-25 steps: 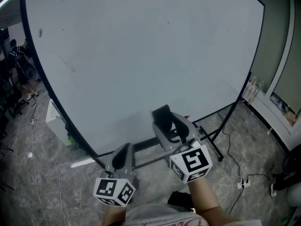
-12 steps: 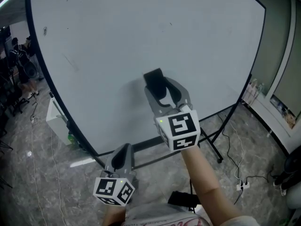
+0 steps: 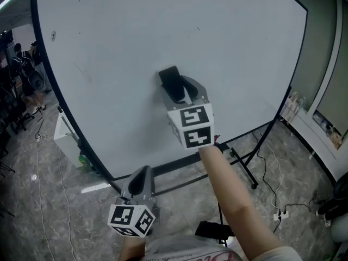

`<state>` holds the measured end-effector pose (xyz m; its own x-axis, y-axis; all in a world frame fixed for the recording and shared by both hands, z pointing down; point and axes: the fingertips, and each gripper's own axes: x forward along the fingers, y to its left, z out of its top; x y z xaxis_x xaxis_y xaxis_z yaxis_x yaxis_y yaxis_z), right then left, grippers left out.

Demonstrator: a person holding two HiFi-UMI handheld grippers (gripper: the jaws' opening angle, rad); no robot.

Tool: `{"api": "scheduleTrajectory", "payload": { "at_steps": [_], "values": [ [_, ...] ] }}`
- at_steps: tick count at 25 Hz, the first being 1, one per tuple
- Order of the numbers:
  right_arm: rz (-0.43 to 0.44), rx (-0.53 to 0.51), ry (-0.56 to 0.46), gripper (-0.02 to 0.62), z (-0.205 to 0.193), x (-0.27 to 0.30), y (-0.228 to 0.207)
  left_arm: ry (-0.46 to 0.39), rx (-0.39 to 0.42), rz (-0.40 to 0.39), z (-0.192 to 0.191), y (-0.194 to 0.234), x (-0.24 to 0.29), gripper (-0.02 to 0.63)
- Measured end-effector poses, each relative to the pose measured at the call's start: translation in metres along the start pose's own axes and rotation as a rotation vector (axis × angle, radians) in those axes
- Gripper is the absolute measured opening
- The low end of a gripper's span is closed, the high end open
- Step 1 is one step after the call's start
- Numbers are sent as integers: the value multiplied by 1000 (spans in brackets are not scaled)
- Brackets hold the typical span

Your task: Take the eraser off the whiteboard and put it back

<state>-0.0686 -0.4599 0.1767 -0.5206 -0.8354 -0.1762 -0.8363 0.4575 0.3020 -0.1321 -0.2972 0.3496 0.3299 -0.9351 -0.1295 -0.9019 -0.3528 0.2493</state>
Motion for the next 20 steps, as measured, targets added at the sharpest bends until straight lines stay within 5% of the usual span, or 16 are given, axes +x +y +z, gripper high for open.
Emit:
{"api": "scheduleTrajectory", "payload": {
  "at_steps": [11,20],
  "values": [
    [26,-25,-14,233,-3,5,2,-4,-11,2,1,1,0,-2],
    [50,17,-74,298,-2,-25,0,3,-17,-1,0,0,-2,-2]
  ]
}}
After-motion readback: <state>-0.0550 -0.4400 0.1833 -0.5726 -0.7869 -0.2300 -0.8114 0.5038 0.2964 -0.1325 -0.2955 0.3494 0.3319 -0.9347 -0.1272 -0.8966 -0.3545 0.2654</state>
